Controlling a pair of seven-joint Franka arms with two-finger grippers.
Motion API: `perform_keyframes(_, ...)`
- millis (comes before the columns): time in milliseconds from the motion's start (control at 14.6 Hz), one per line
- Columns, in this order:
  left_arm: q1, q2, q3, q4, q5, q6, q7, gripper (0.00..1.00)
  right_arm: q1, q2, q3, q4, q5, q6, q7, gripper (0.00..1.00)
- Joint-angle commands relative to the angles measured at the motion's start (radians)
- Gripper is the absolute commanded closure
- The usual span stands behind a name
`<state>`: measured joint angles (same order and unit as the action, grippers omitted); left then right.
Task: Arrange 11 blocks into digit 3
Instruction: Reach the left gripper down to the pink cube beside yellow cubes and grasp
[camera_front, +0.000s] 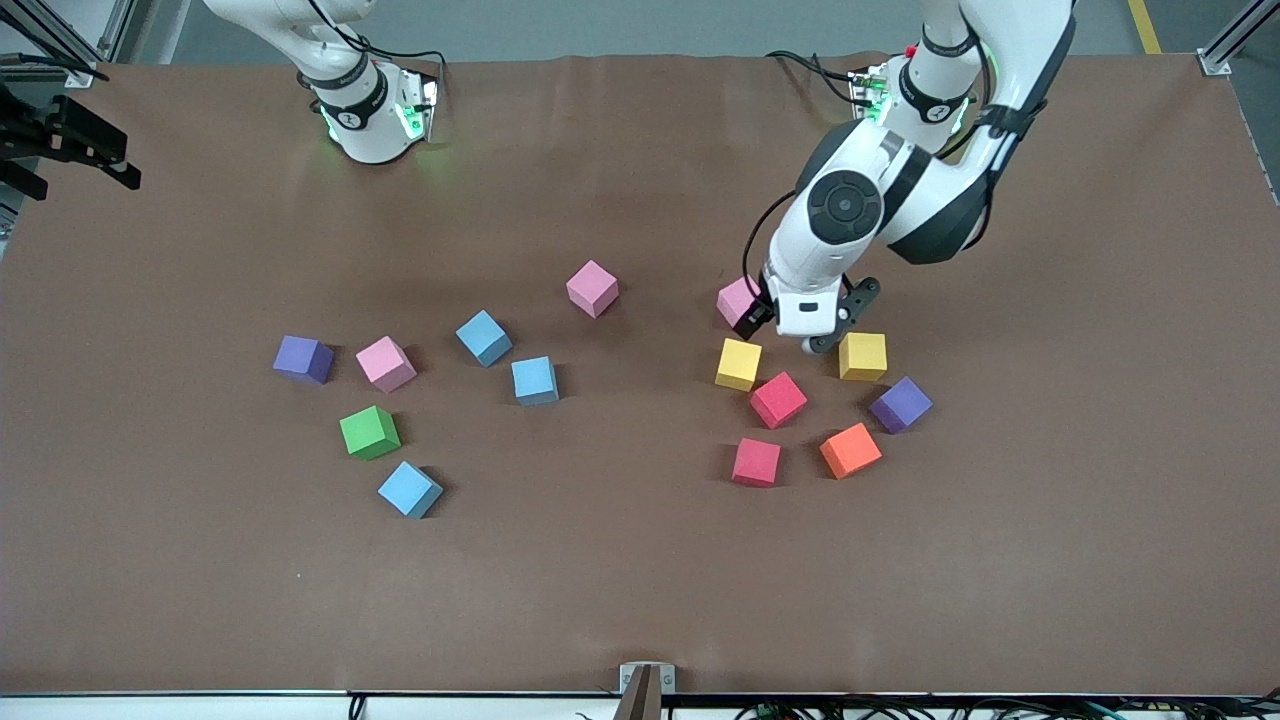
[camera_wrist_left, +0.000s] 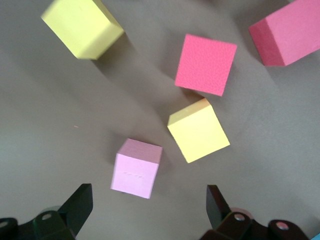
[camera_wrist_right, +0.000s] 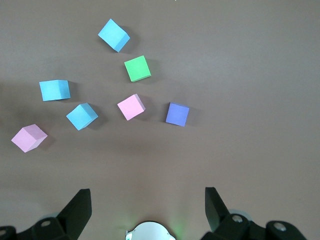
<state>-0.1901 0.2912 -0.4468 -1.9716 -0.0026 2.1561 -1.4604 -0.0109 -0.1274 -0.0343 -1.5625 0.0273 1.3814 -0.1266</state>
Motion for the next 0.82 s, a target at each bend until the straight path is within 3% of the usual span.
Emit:
perform_keyframes(0, -0.029, -0.006, 0.0, -0.074, 0.016, 0.102, -0.092, 0.0, -0.034, 0.038, 0.001, 0.021, 0.003, 0.004, -0.002, 0.0)
perform_keyframes(342, -0.064, 0.002, 0.0, -0.209, 0.019, 0.218, -0.139, 0.0, -0.092, 0.098, -0.003, 0.021, 0.011, 0.079, -0.004, 0.0)
perform_keyframes(479, -0.066, 0.002, 0.0, -0.254, 0.051, 0.255, -0.159, 0.0, -0.096, 0.165, -0.003, 0.028, 0.002, 0.091, -0.004, 0.0)
perform_keyframes(752, -0.078, 0.031, 0.0, -0.274, 0.09, 0.324, -0.204, 0.0, -0.109, 0.285, -0.003, 0.07, -0.009, 0.108, 0.001, 0.0)
